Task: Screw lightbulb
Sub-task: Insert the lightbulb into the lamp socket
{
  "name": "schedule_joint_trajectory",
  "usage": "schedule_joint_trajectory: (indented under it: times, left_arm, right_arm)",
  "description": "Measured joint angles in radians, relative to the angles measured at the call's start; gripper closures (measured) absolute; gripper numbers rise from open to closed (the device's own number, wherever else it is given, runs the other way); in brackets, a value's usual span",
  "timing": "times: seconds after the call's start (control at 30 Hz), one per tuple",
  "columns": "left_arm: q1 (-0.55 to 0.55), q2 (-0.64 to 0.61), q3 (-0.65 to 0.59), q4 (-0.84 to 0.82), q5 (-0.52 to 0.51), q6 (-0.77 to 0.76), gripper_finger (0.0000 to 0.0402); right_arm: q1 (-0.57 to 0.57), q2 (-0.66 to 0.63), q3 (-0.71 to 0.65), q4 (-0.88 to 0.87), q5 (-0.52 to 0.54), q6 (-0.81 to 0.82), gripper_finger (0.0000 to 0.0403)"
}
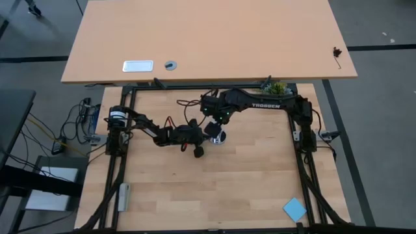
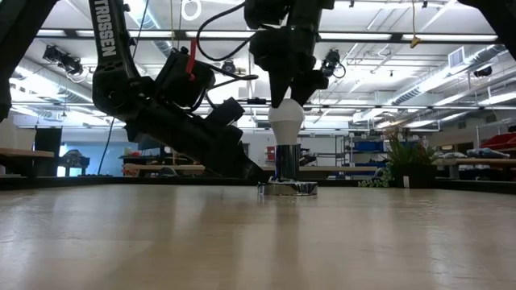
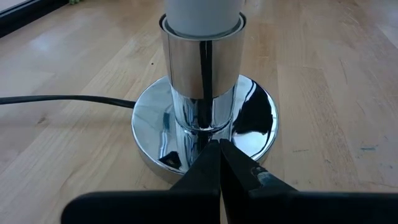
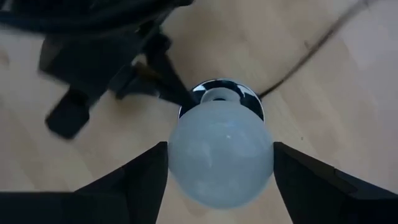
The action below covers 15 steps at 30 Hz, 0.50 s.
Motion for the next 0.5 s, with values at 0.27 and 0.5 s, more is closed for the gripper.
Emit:
schedule_joint_trajectory:
  times: [0.27,0.5]
  left_arm:
    - [0.0,0.0,0.0,0.0,0.0,0.0,0.04]
    - [0.0,0.0,0.0,0.0,0.0,0.0,0.04]
  right_arm:
    - [0.023,0.007,0.024,-0.026,0.013,-0.02,0.0111]
    - [0.022,0.009,0.129,-0.09,0.009,-0.289,0.0091]
